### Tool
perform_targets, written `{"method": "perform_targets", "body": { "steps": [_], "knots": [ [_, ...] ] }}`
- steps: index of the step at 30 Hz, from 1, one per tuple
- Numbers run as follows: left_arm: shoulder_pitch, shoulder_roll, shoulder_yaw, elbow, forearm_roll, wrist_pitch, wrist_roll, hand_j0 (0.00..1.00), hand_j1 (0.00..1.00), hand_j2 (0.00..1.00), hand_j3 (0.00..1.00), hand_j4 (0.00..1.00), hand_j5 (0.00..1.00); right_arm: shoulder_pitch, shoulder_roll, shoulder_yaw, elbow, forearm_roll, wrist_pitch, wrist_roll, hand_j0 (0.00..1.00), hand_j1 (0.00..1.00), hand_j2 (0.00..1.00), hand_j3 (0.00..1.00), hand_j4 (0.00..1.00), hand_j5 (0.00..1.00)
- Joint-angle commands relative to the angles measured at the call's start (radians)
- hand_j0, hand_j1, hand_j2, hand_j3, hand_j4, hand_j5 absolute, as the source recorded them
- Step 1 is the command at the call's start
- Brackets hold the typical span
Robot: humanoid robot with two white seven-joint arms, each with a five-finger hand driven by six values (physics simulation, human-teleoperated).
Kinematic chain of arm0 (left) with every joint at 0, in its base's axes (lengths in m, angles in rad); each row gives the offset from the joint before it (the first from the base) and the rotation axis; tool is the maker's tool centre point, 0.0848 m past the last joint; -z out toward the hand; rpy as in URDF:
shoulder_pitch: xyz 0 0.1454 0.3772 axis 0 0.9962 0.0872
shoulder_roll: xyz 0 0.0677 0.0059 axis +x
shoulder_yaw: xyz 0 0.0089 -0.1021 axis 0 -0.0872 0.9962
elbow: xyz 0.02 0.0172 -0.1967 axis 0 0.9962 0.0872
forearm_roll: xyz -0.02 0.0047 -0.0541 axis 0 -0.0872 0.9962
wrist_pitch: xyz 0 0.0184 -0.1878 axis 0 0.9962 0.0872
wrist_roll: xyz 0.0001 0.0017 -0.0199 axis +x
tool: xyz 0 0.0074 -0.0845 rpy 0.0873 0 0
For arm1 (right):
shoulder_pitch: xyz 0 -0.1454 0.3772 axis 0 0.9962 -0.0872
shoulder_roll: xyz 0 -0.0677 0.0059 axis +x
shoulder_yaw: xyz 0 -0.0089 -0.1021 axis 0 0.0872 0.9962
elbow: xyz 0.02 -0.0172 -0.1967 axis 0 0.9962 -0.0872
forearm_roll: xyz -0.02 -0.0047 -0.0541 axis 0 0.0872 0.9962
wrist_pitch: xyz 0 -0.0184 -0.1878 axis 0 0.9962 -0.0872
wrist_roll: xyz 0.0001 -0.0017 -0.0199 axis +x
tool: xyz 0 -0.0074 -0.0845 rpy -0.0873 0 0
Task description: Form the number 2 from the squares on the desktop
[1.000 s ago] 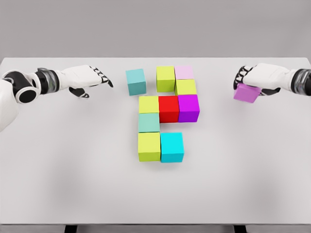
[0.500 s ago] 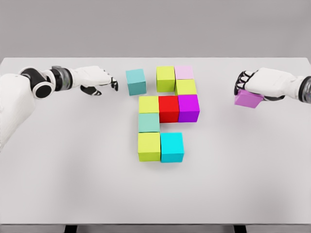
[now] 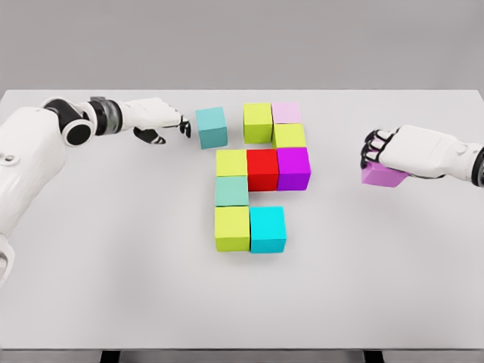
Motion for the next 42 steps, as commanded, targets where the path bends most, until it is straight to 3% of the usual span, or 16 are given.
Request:
{"method": "perform_targets", "body": {
  "steps": [1,5,21,30,42],
  "knots": [
    [0.0,-0.004,0.003,0.01,-0.004,0.002,0.0,0.68,0.68,0.68,0.68,0.68,0.68,0.003,-0.011,-0.024,-0.049,-0.014,0.006,0.005,0.5,0.5,0.5,0.5,0.5,0.5],
    [-0.002,-0.021,0.004,0.01,-0.006,0.002,0.0,0.68,0.68,0.68,0.68,0.68,0.68,0.058,-0.02,-0.065,-0.097,-0.021,0.006,0.005,0.5,0.5,0.5,0.5,0.5,0.5],
    [-0.023,-0.081,0.003,0.056,-0.006,0.002,-0.001,0.68,0.68,0.68,0.68,0.68,0.68,0.137,-0.022,-0.048,-0.1,-0.198,0.006,0.005,0.5,0.5,0.5,0.5,0.5,0.5],
    [-0.025,-0.081,0.004,0.069,-0.006,0.002,-0.006,0.68,0.68,0.68,0.68,0.68,0.68,0.176,0.018,-0.047,-0.1,-0.206,0.006,0.005,0.5,0.5,0.5,0.5,0.5,0.5],
    [-0.038,-0.083,0.026,0.091,-0.004,0.002,-0.006,0.68,0.68,0.68,0.68,0.68,0.68,0.18,0.066,0.008,-0.102,-0.206,0.006,0.005,0.5,0.5,0.5,0.5,0.5,0.5]
  ]
}}
